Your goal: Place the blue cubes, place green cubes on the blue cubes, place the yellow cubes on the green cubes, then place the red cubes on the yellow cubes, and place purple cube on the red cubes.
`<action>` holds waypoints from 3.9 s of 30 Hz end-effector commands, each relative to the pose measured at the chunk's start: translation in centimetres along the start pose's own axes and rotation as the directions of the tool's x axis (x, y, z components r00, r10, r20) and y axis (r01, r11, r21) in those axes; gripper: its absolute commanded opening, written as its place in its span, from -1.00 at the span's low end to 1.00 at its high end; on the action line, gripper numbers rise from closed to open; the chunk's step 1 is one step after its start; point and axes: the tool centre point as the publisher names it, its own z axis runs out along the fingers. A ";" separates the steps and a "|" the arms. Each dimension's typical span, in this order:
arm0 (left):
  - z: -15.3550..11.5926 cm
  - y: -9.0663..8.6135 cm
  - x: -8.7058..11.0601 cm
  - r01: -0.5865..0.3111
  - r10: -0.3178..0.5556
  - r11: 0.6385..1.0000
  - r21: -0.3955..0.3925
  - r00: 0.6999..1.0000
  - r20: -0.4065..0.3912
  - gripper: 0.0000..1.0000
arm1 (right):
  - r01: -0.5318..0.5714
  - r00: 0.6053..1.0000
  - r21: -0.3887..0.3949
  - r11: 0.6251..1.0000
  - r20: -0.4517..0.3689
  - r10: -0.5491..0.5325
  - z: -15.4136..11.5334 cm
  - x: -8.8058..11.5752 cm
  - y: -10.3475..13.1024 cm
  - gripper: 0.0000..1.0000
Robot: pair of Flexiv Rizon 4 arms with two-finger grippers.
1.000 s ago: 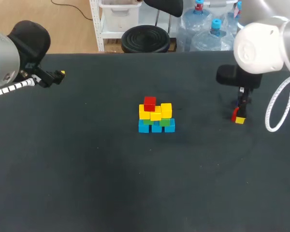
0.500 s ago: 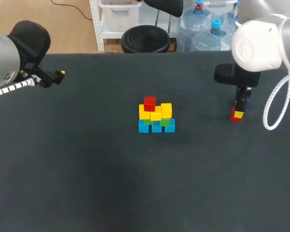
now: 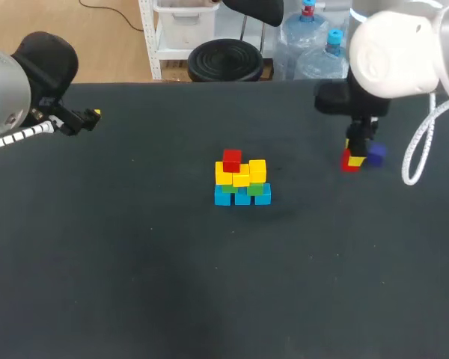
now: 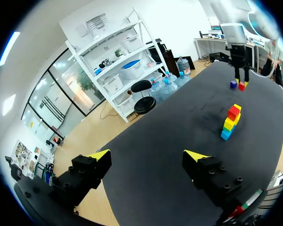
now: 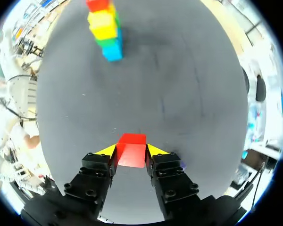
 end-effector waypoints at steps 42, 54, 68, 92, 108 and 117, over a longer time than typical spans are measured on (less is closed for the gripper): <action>0.0 -0.1 0.1 0.001 -0.001 1.000 -0.004 1.000 0.003 1.00 | 0.264 0.964 -0.068 0.962 0.006 -0.264 -5.2 -14.1 5.0 -1.00; 0.0 -0.1 0.1 0.001 -0.001 1.000 -0.004 1.000 0.003 1.00 | 0.212 0.976 -0.119 0.970 -0.019 -0.216 -4.6 -15.3 4.8 -1.00; 0.0 -0.1 0.1 0.001 -0.001 1.000 -0.004 1.000 0.003 1.00 | 0.197 0.976 -0.140 0.970 -0.064 -0.207 -4.6 -16.2 5.0 -1.00; 0.0 -0.1 0.1 0.001 -0.001 1.000 -0.004 1.000 0.003 1.00 | 0.208 0.975 -0.159 0.965 -0.050 -0.218 -3.8 -17.2 4.9 -1.00; 0.0 -0.1 0.1 0.001 -0.001 1.000 -0.004 1.000 0.003 1.00 | 0.222 0.971 -0.173 0.960 -0.046 -0.233 -3.4 -17.8 4.7 -1.00; 0.0 -0.1 0.1 0.001 -0.001 1.000 -0.004 1.000 0.003 1.00 | 0.225 0.970 -0.182 0.957 -0.046 -0.237 -3.0 -18.1 4.6 -1.00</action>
